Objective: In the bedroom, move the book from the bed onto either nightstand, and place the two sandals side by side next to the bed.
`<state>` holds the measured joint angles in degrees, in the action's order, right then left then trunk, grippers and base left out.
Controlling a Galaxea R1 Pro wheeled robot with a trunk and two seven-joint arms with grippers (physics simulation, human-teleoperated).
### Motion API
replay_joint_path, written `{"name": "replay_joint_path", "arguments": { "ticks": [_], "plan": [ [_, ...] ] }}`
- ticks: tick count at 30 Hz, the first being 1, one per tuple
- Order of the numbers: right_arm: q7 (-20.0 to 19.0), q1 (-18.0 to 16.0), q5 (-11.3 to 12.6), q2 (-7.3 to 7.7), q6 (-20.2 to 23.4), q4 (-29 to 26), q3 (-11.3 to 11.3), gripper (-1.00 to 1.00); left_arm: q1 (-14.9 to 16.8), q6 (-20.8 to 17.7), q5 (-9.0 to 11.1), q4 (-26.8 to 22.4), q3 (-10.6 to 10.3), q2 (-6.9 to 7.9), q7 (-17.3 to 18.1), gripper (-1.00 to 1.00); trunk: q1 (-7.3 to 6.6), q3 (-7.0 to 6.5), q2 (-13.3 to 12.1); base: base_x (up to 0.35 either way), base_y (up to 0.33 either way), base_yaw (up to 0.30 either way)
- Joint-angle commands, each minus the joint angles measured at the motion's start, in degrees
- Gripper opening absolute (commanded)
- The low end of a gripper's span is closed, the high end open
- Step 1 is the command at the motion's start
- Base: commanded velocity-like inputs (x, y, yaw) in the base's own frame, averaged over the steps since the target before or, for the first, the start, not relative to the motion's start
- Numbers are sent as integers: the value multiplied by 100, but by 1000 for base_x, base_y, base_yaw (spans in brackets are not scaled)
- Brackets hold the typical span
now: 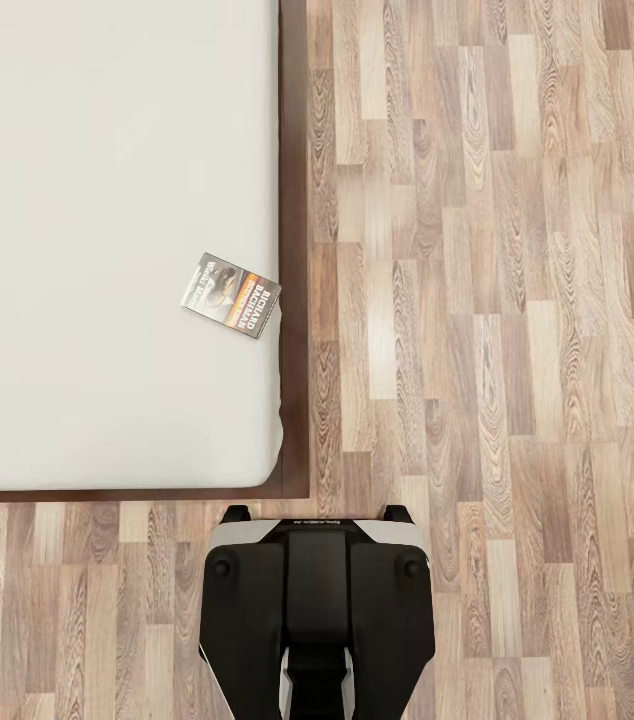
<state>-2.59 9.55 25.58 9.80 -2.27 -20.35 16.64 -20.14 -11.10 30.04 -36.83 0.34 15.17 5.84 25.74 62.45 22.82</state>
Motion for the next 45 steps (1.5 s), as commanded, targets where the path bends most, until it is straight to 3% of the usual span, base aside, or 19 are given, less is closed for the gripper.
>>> {"name": "replay_joint_path", "arguments": {
  "ticks": [1, 20, 28, 45],
  "plan": [
    [-6, 3, 57, 6, -19, -1, 38, 100, -5, -39, 55, 0, 5, -5, 6, 100, 5, 6, 10, 0, 0, 0],
    [-16, 3, 24, -10, -20, 47, 96, 100, 61, -33, 57, 235, 8, -215, 4, 100, 5, 6, 10, 0, 0, 0],
    [-12, 113, 14, -34, -96, -40, 180, 100, -200, -55, 36, 270, -23, -170, 1, 100, 5, 6, 10, 0, 0, 0],
    [-12, 113, 14, -34, -96, -40, 180, 100, -207, -55, 36, 270, -23, -170, 1, 100, 5, 6, 10, 0, 0, 0]
  ]
}}
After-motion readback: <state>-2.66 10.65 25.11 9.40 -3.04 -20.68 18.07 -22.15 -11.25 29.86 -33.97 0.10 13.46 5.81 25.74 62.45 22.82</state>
